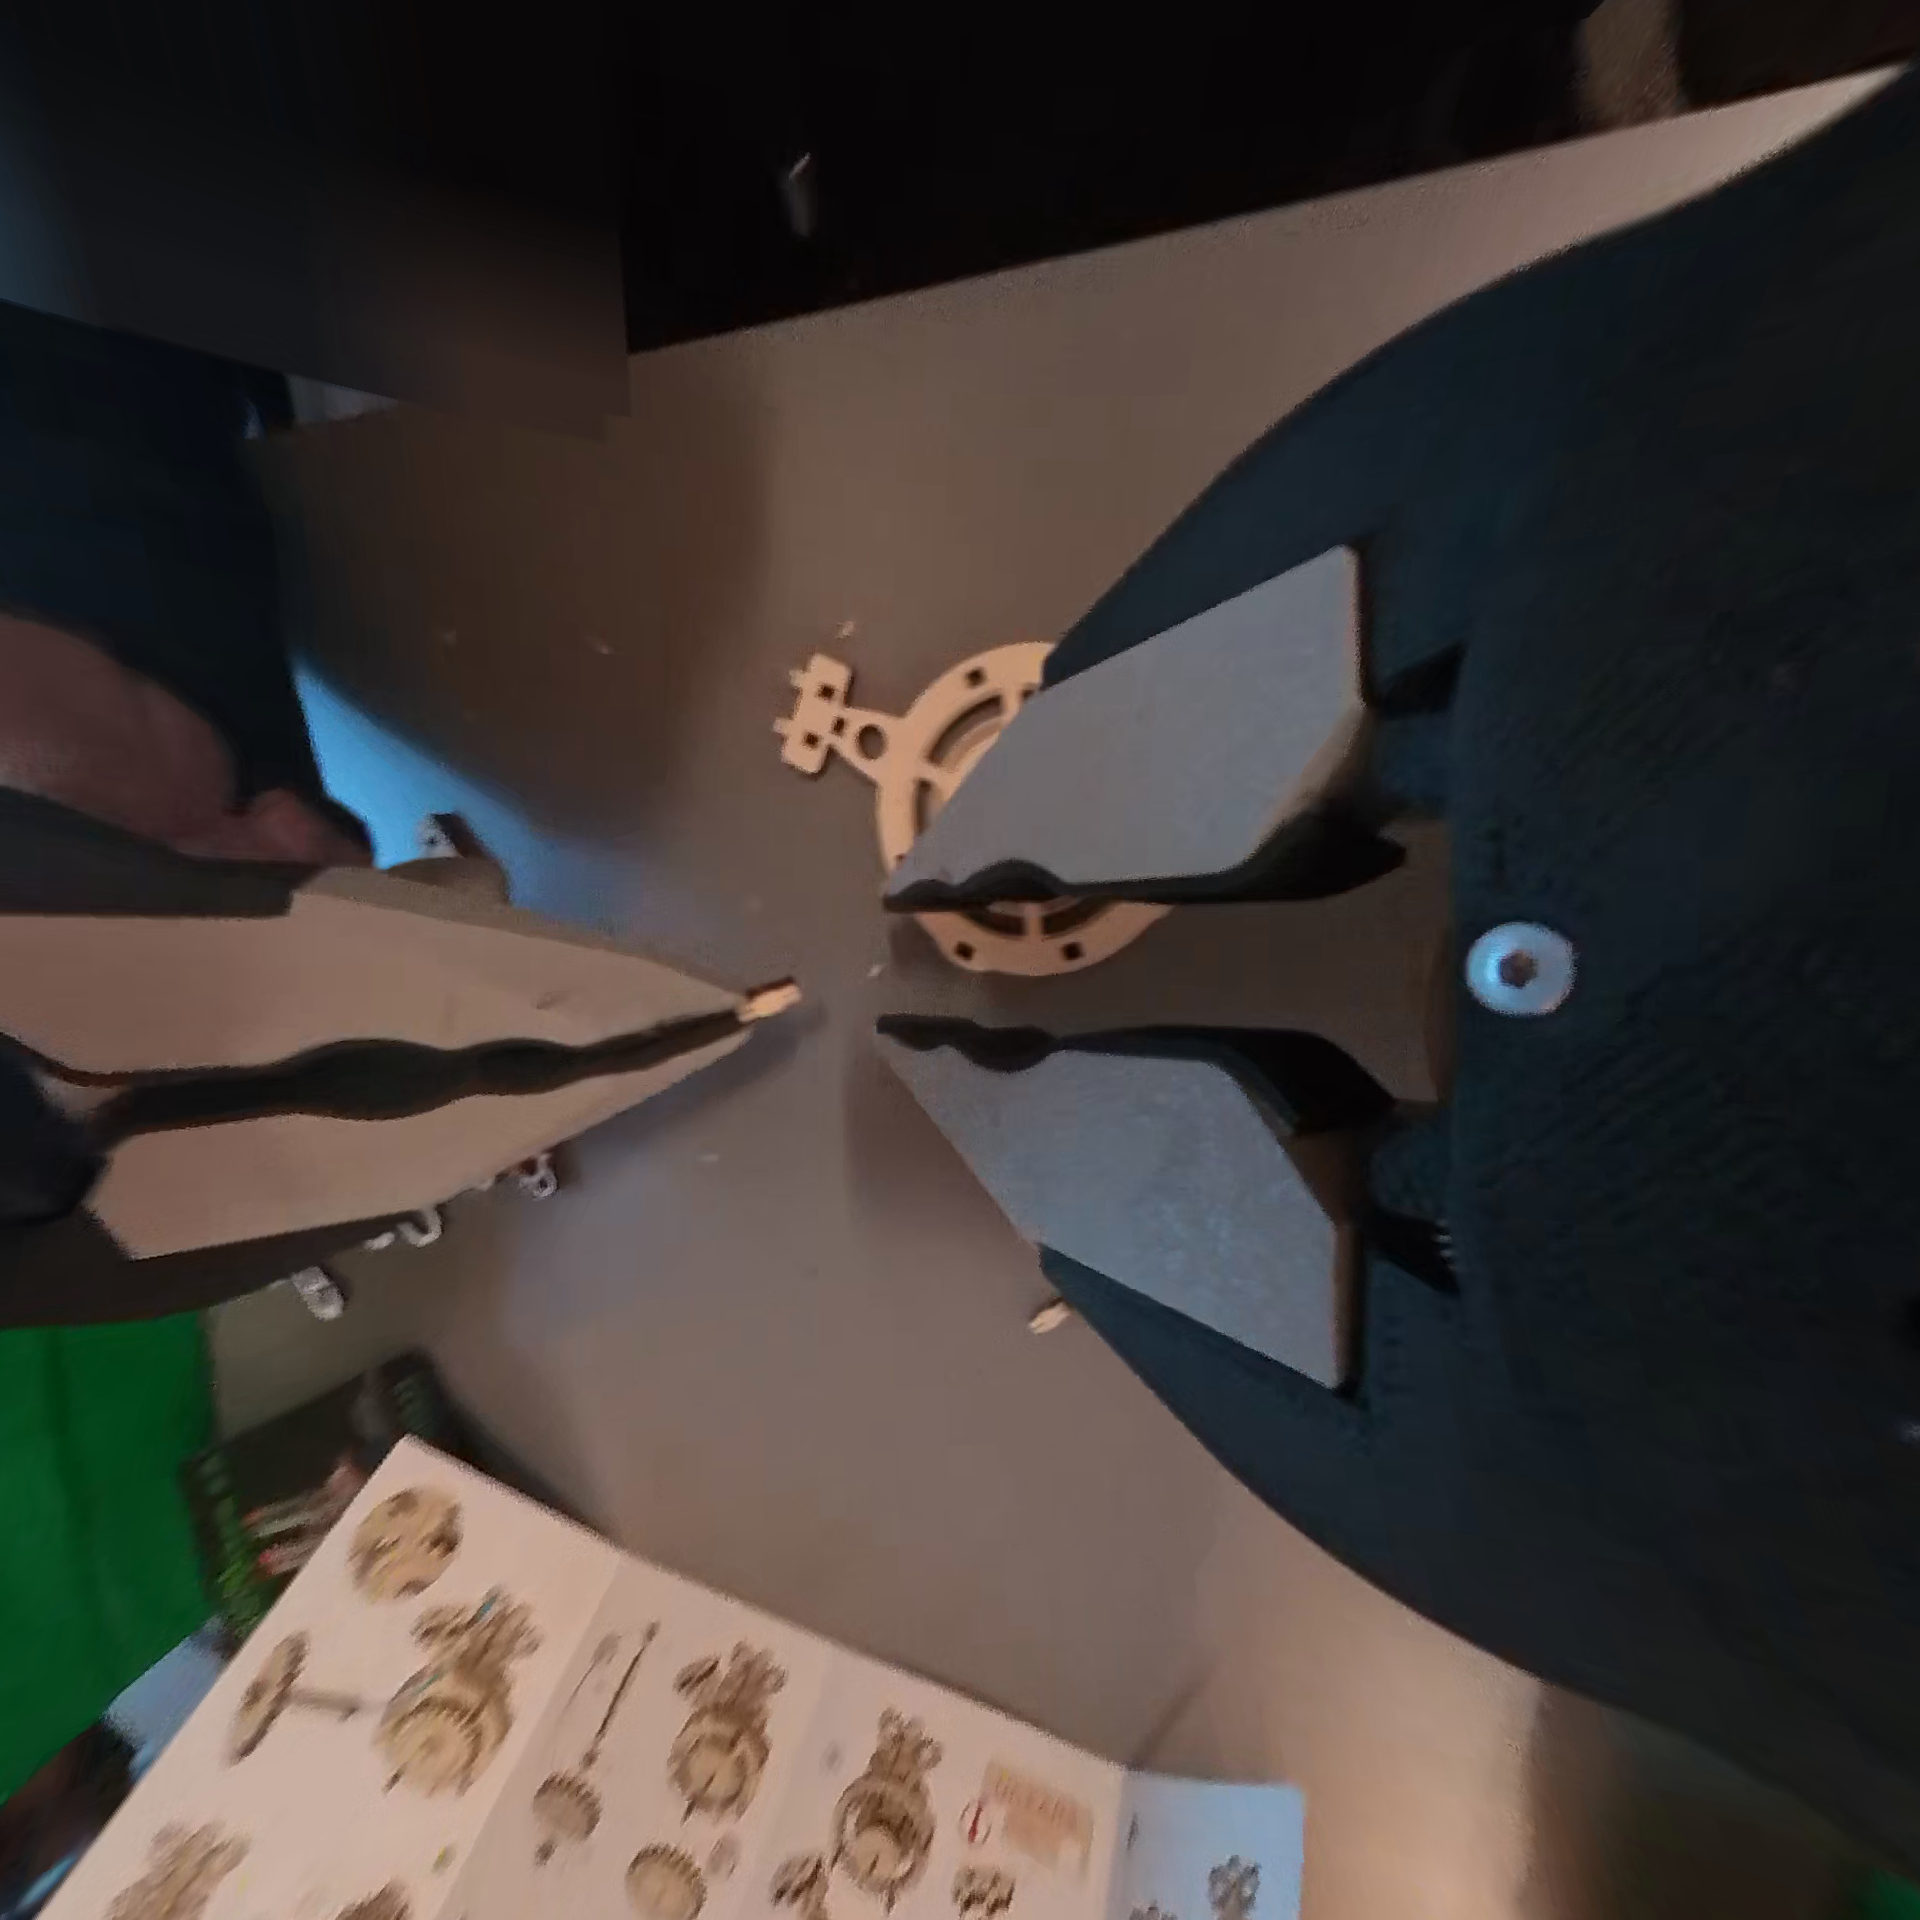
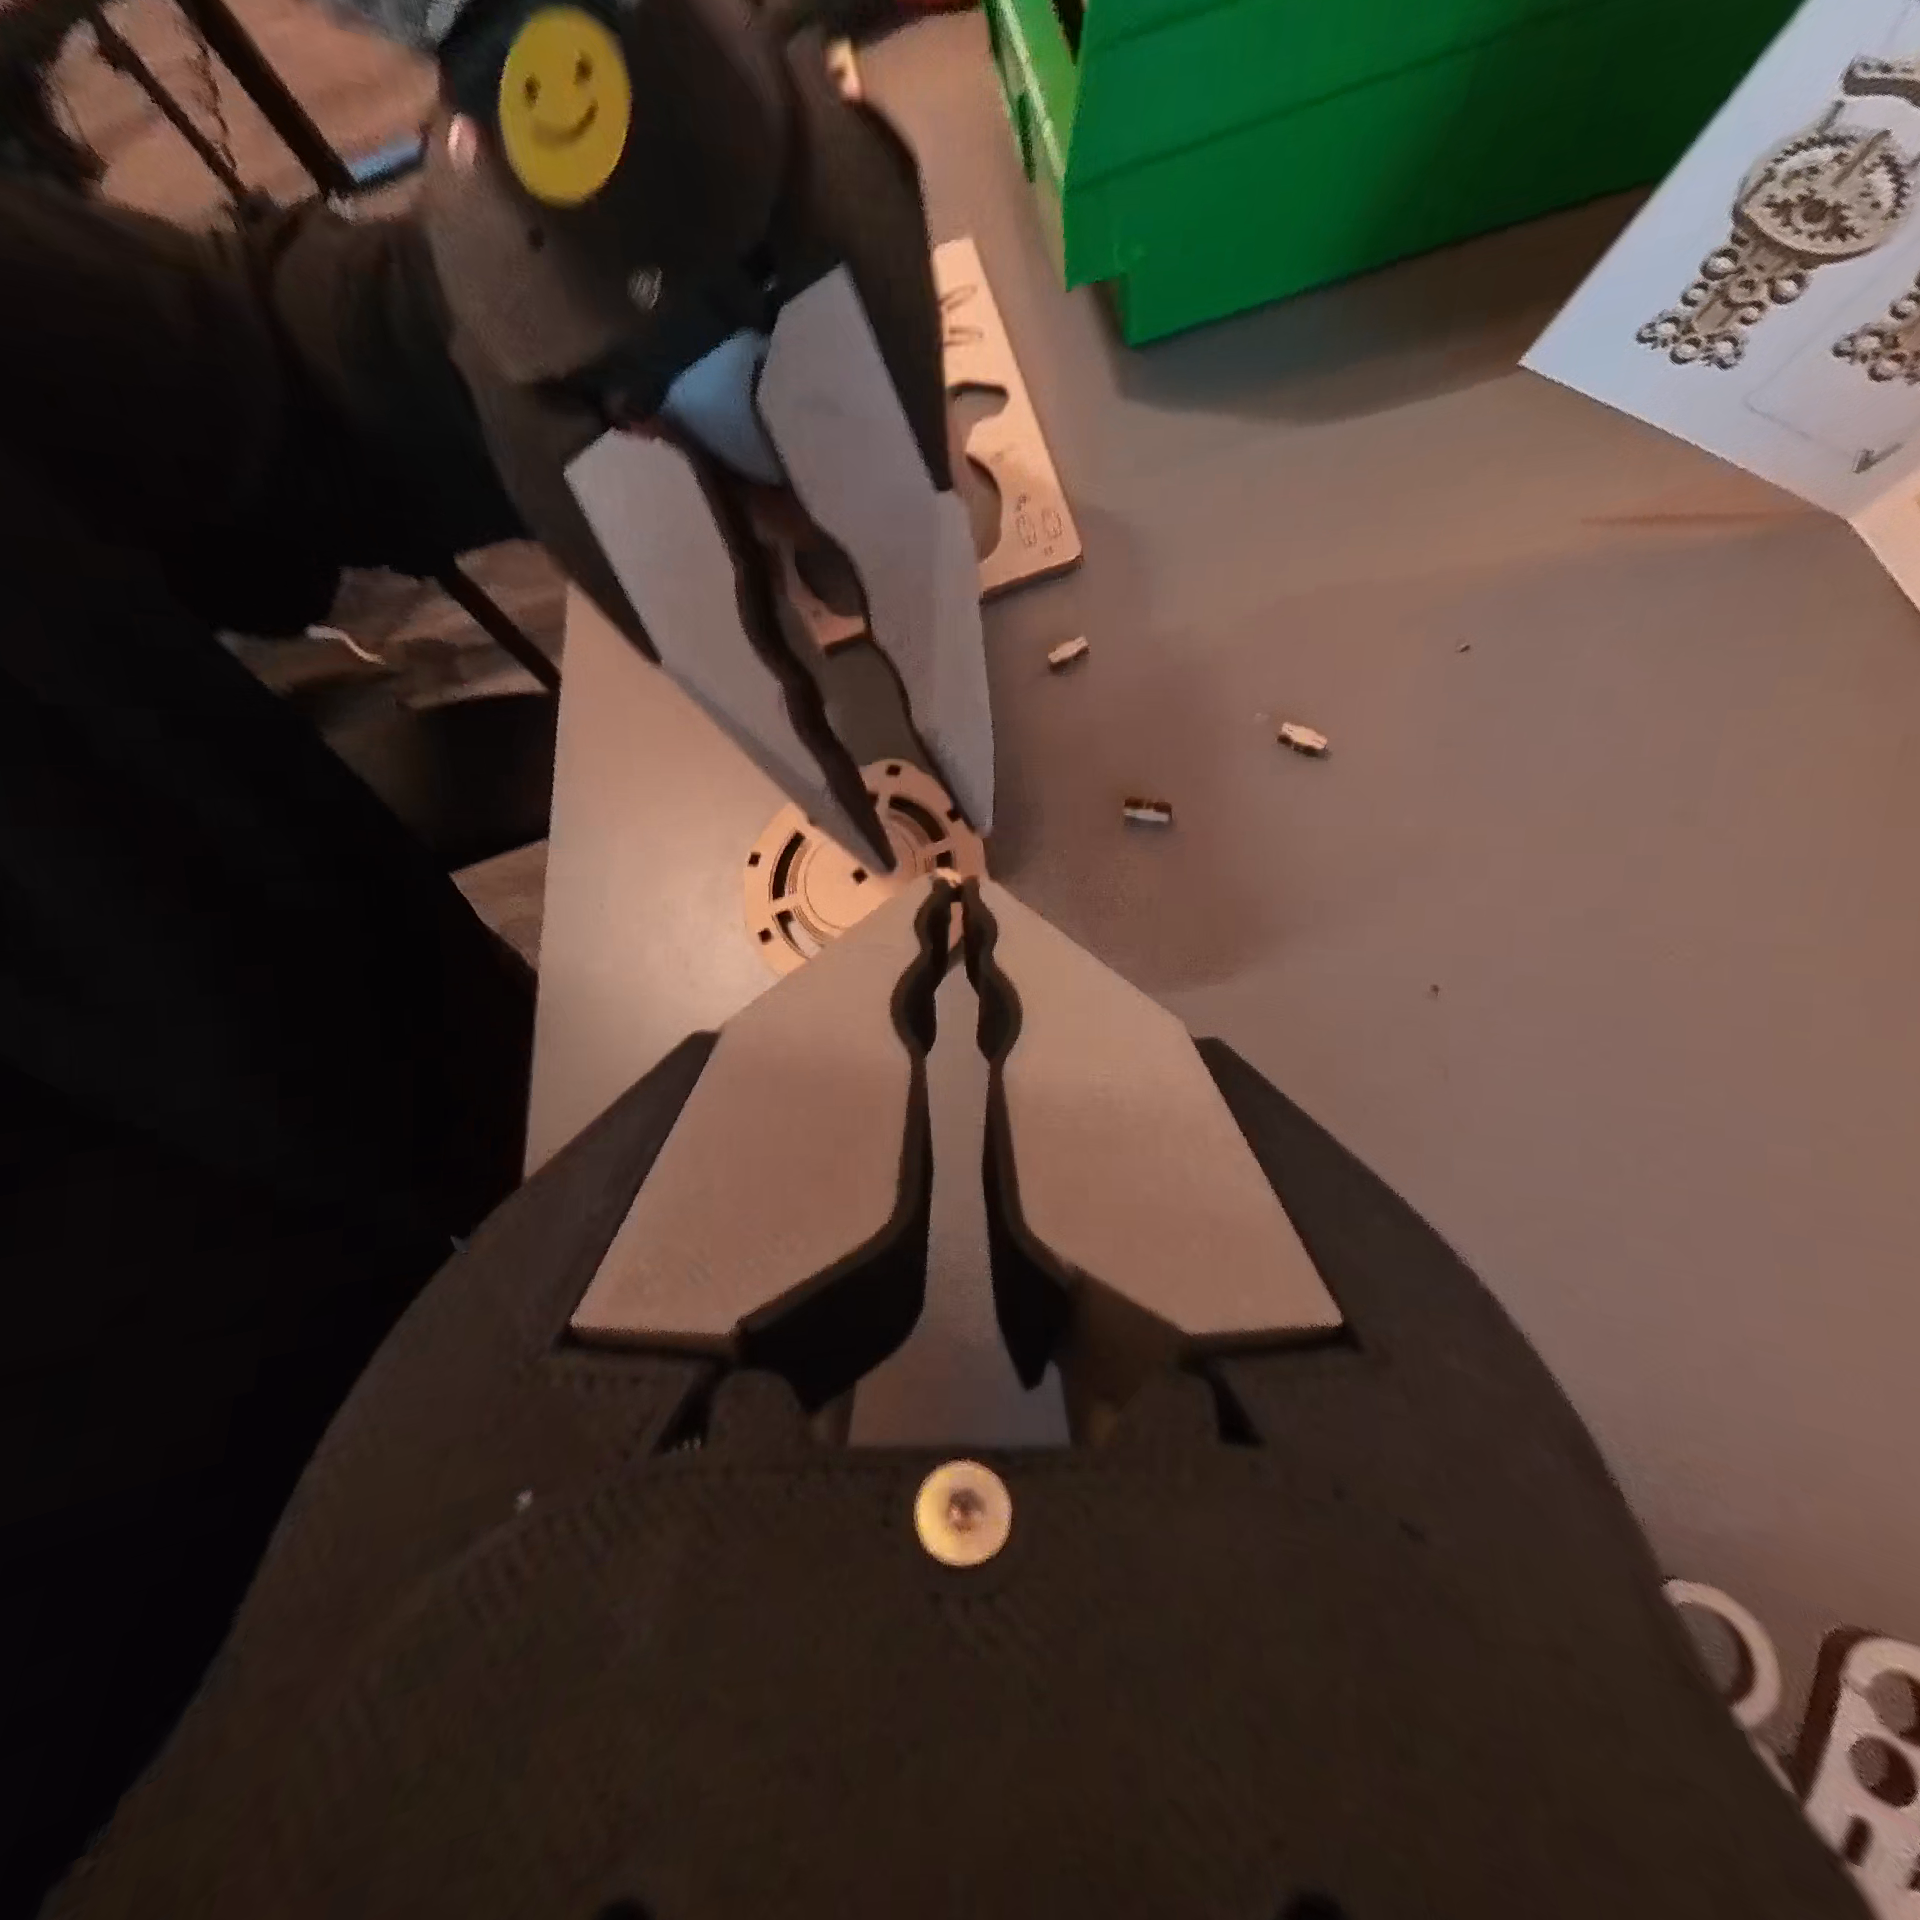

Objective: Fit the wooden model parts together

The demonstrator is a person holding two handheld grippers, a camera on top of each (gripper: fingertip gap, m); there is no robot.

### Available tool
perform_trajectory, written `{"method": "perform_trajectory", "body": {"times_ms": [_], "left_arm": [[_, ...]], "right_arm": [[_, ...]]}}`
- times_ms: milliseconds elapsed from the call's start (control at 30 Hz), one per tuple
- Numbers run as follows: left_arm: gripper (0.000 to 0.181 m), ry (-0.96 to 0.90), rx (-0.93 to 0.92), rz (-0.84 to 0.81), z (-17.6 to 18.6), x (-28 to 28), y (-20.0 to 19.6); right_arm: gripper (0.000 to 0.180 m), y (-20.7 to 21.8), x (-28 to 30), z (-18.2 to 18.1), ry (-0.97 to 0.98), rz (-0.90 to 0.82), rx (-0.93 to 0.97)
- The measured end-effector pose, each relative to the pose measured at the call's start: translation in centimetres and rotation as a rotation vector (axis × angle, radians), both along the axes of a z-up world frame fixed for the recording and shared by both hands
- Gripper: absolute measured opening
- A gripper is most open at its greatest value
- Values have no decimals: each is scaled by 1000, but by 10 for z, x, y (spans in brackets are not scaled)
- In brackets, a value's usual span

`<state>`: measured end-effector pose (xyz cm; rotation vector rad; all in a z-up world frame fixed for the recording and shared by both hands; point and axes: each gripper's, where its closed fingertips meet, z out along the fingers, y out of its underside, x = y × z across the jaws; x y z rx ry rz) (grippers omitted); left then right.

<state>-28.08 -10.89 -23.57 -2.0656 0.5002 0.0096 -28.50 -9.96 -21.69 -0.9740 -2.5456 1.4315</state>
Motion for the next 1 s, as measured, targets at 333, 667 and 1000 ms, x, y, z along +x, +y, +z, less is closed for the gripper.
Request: {"method": "perform_trajectory", "body": {"times_ms": [333,667,1000], "left_arm": [[15,121,133,133,12,-8,25],[3,240,233,155,25,-13,27],[1,366,312,159,37,-12,25]], "right_arm": [[0,6,-7,7,-144,-78,-193],[0,10,-9,17,-144,-117,-243],[0,11,-13,20,-145,-147,-275]]}}
